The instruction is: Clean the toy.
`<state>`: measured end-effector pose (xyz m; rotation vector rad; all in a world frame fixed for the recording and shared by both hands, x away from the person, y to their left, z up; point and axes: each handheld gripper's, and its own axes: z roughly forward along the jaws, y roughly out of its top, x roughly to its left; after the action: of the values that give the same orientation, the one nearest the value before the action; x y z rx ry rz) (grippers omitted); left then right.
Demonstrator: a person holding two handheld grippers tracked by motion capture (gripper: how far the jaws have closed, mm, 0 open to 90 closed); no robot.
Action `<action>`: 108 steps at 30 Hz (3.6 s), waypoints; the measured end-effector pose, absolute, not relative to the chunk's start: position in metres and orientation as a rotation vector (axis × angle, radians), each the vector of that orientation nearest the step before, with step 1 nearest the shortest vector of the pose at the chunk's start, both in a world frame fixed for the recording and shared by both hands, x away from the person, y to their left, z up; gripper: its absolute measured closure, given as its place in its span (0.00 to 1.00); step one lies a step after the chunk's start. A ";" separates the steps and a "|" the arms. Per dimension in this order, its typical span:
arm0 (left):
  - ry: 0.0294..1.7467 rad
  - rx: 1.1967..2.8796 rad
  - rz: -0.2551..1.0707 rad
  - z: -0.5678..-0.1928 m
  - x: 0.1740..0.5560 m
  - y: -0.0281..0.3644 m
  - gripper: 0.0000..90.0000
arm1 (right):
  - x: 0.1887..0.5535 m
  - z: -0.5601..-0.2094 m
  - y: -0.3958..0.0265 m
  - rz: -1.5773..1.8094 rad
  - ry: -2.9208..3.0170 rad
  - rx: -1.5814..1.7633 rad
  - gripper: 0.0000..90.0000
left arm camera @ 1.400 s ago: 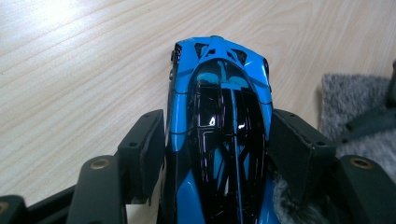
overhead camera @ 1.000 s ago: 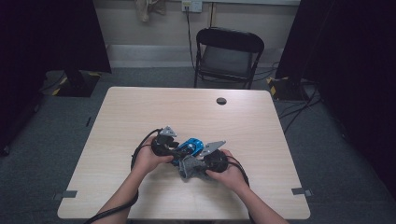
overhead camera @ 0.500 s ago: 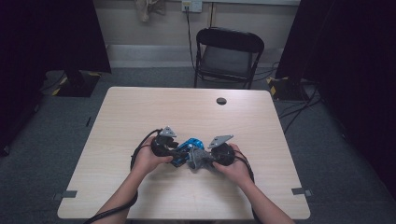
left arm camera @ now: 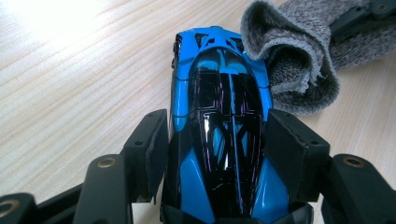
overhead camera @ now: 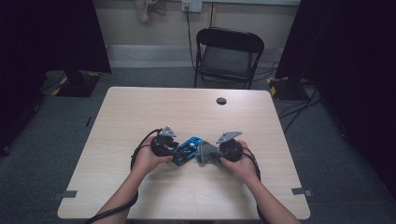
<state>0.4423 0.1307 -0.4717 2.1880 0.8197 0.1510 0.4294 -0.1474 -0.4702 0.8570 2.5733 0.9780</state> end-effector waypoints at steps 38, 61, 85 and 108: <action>0.813 2.194 0.170 -0.471 0.440 0.130 0.45 | 0.428 -0.476 -0.131 1.018 2.651 0.822 0.80; 0.804 2.204 0.182 -0.471 0.439 0.131 0.45 | 0.433 -0.468 -0.153 1.014 2.622 0.862 0.80; 0.804 2.209 0.187 -0.470 0.438 0.131 0.45 | 0.418 -0.477 -0.108 1.071 2.752 0.700 0.80; 0.796 2.207 0.197 -0.471 0.437 0.131 0.45 | 0.436 -0.475 -0.141 0.998 2.663 0.843 0.80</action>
<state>0.4368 0.1313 -0.4706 2.2073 0.7958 0.1969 0.4364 -0.1407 -0.4749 0.8430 2.6629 0.9977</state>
